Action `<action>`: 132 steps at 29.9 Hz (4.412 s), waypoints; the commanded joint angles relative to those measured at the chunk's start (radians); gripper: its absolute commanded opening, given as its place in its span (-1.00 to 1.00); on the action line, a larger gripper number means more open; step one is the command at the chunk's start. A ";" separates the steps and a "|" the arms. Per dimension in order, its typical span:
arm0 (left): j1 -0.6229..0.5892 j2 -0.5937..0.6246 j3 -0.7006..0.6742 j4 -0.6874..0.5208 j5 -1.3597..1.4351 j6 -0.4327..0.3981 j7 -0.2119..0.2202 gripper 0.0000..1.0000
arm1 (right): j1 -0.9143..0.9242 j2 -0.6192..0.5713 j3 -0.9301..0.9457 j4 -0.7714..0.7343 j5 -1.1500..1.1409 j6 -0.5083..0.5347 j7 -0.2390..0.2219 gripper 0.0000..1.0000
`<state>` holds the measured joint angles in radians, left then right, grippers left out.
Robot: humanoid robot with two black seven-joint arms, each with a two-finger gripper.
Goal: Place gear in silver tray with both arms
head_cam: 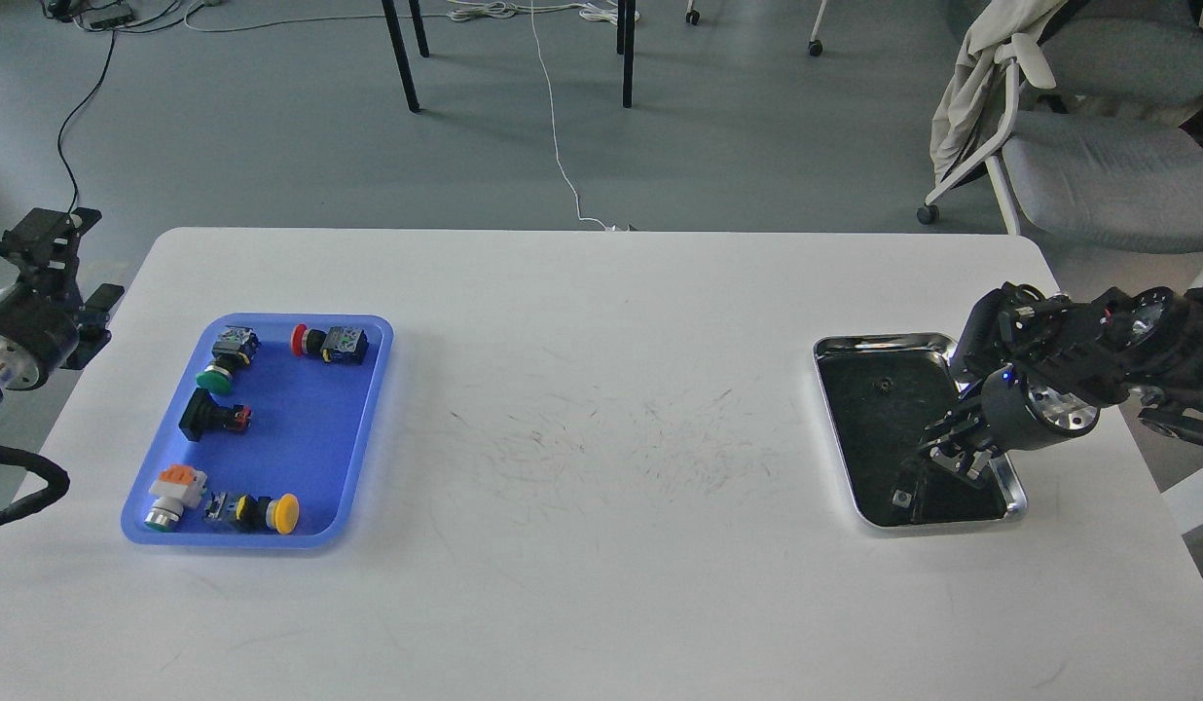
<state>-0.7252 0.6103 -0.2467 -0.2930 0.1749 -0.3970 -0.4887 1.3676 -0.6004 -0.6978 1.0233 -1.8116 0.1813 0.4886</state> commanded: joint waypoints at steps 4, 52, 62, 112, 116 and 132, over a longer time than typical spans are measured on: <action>0.003 -0.006 0.001 0.000 0.000 0.001 0.000 0.95 | -0.002 0.031 0.000 -0.014 0.002 0.000 0.000 -0.82; 0.027 0.055 -0.011 -0.003 -0.026 -0.092 0.000 0.96 | 0.048 -0.213 0.374 -0.008 0.632 -0.017 0.000 0.74; 0.023 0.054 -0.101 -0.008 -0.060 -0.092 0.000 0.96 | -0.096 -0.231 0.504 0.000 0.989 -0.187 0.000 0.79; -0.039 0.057 -0.177 -0.400 -0.104 -0.091 0.039 0.95 | -0.484 -0.102 0.828 0.069 1.621 -0.347 0.000 0.94; -0.043 0.054 -0.157 -0.362 -0.091 -0.062 0.051 0.96 | -0.479 -0.102 0.828 0.077 1.629 -0.333 0.000 0.97; -0.071 0.048 -0.157 -0.362 -0.222 -0.080 0.217 0.97 | -0.515 -0.026 0.960 0.058 1.881 -0.253 -0.024 0.97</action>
<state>-0.7968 0.6590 -0.4029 -0.6544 -0.0325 -0.4811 -0.2721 0.8579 -0.6405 0.2335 1.0859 0.0678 -0.0697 0.4627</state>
